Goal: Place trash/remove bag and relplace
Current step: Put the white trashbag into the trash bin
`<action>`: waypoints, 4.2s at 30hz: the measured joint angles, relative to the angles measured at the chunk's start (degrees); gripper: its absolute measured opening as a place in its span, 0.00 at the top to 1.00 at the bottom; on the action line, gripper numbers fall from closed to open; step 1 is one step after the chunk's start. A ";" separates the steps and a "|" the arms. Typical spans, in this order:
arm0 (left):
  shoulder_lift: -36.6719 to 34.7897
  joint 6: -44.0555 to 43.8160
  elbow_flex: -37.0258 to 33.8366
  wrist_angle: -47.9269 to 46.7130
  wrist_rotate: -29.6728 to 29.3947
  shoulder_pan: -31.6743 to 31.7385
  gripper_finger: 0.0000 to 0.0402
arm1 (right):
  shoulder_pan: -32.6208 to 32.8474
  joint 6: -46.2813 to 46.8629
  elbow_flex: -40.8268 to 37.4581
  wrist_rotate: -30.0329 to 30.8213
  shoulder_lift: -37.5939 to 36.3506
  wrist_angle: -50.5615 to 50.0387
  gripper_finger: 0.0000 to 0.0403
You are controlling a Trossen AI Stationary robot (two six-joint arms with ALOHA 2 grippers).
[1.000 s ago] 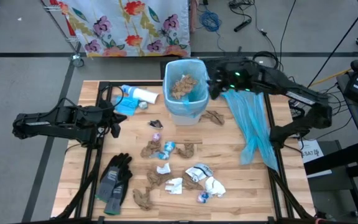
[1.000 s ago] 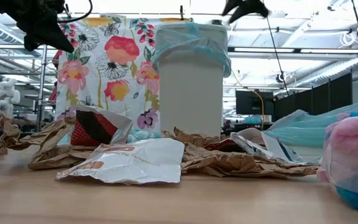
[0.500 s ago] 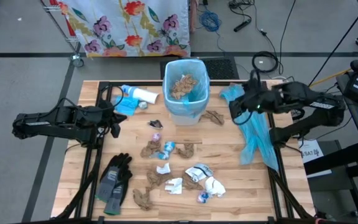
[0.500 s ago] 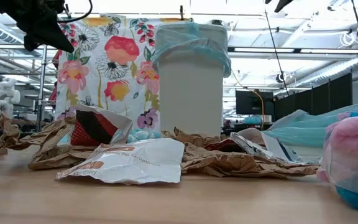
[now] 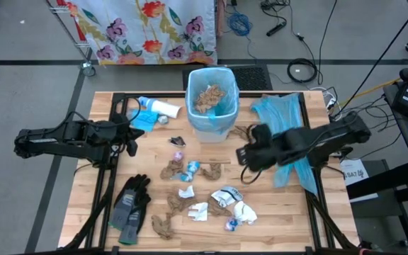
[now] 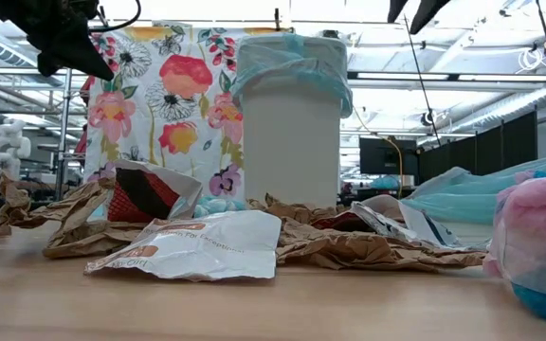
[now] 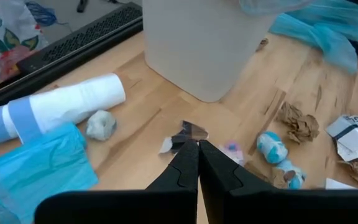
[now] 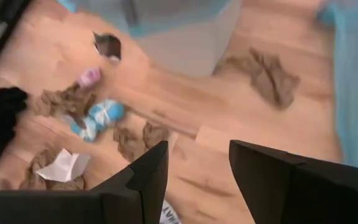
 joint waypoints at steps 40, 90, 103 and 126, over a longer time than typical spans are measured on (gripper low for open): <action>16.32 7.94 2.51 13.86 3.76 0.04 0.65 | 7.55 17.69 -0.02 -0.54 15.63 2.29 0.60; 59.51 18.42 2.90 28.04 17.38 39.83 0.68 | 8.67 10.17 -0.02 -6.50 14.45 -1.38 0.60; 56.63 17.55 2.60 21.24 20.93 36.24 0.98 | 8.67 10.13 -0.02 -6.18 14.45 -1.60 0.60; 23.10 10.55 20.89 2.87 16.49 21.48 1.00 | 8.51 9.51 0.00 -2.89 14.47 -2.05 0.60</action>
